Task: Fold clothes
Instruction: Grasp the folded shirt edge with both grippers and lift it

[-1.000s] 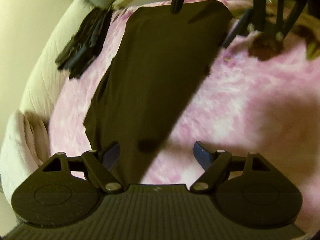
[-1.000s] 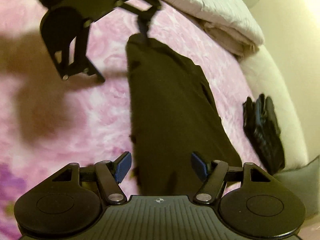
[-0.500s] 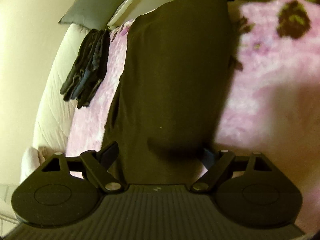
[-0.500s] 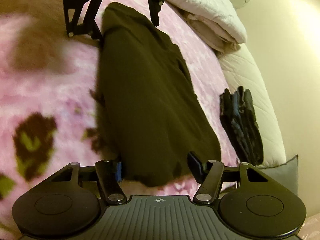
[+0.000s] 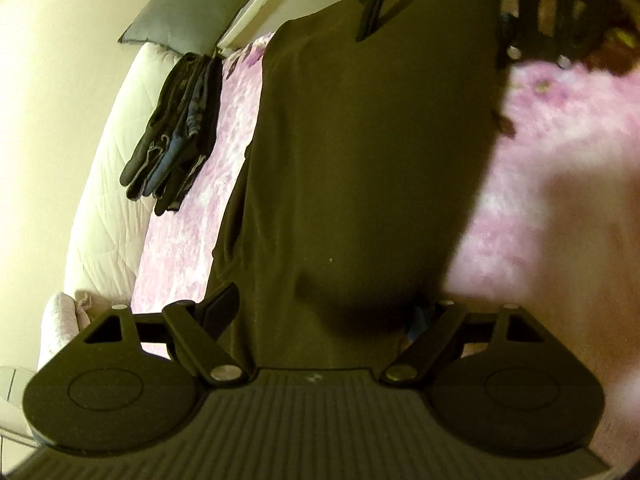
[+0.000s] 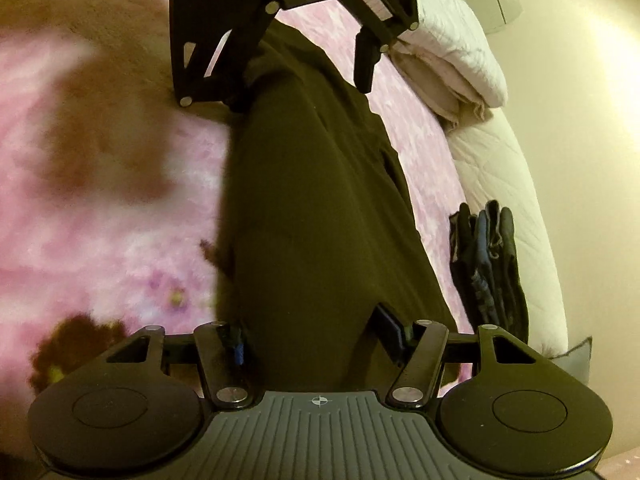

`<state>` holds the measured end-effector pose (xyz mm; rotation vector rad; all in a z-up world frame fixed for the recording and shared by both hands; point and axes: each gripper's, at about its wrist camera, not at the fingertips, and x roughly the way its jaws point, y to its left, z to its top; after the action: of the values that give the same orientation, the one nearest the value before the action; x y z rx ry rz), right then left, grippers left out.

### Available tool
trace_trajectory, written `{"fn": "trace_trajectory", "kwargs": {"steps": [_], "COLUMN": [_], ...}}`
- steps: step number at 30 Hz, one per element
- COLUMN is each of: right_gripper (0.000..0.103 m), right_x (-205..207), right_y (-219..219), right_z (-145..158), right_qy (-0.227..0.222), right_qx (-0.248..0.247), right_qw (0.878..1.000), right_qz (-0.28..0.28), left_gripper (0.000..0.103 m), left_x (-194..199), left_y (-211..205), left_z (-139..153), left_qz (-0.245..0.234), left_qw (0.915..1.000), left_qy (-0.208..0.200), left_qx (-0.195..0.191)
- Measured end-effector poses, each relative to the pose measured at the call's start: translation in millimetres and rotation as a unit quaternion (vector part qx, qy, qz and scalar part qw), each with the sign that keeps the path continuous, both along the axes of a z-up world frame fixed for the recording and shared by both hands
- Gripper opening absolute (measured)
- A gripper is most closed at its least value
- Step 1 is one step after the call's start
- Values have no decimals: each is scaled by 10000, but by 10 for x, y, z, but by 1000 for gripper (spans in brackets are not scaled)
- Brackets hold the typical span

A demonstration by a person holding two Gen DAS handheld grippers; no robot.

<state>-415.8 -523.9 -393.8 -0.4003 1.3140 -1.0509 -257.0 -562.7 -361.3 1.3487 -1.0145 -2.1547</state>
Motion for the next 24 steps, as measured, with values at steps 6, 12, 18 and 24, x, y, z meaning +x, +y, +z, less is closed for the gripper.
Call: {"fn": "trace_trajectory", "kwargs": {"steps": [6,12,18,24], "right_gripper": [27,24,23,22], "right_x": [-262,-426,-576,-737], "right_y": [-80,-187,-169,-55], "right_z": [271,769,1110,1620], "right_qy": [-474,-785,-632,-513], "right_qx": [225,424,677,776], "right_qw": [9986,9960,9953,9941], "right_qz": [113,103,293,563], "left_gripper": [81,35,11,11], "left_x": [74,-53,-152,-229], "left_y": [-103,-221,-181,-36], "left_z": [-41,-72,254,930], "left_qz": [91,190,424,751], "left_qw": [9999,9991,9981,9958], "left_qy": [-95,-374,-404,-383], "left_qx": [-100,-69,192,344]}}
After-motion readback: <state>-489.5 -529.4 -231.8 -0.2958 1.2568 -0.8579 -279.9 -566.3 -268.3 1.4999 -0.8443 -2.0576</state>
